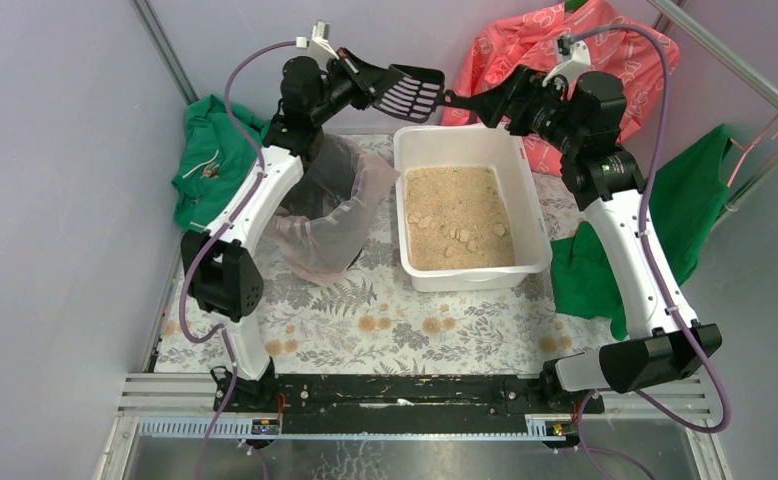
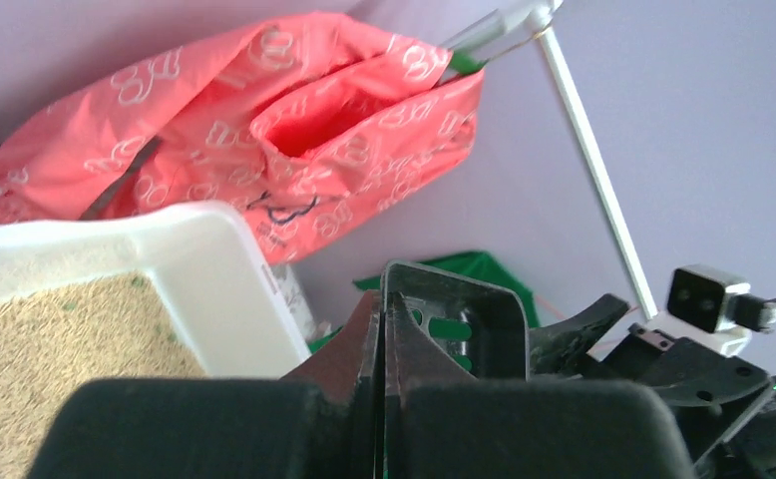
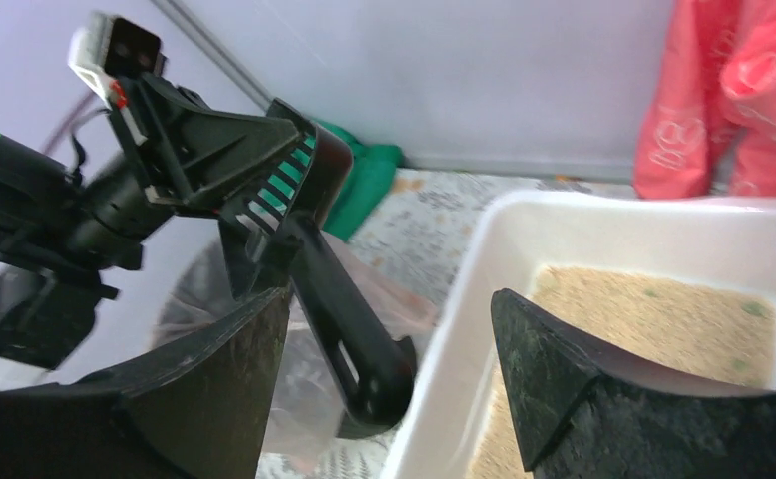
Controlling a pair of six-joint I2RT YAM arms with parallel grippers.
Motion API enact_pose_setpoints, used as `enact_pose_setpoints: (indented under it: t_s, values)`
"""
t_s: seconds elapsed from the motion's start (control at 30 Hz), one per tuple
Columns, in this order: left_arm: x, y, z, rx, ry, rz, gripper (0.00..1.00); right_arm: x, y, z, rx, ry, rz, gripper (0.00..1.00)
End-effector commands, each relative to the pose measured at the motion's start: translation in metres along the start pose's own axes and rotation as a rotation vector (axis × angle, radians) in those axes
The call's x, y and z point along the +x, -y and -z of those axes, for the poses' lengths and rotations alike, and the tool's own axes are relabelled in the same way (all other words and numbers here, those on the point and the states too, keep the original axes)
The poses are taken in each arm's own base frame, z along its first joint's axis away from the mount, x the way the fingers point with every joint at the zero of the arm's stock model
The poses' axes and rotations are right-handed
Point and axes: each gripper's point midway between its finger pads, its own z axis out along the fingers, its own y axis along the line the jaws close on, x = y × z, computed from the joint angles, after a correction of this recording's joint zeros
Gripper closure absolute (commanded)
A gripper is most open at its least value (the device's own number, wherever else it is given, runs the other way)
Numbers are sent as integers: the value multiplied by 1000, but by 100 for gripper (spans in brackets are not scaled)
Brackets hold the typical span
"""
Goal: Clean the litter box
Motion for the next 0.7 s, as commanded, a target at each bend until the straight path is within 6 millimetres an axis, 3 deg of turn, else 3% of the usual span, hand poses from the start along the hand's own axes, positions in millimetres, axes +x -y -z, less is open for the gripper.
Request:
enact_pose_setpoints:
  t_s: [0.0,0.17,0.67]
  values:
    - [-42,50,15,136,177,13,100,-41,-43,11,-229,122,-96,18]
    - [-42,48,12,139,176,20,100,-48,-67,10,-386,132,-121,16]
    - [-54,34,28,102,316,83,100,-53,-71,-2,-456,167,-117,22]
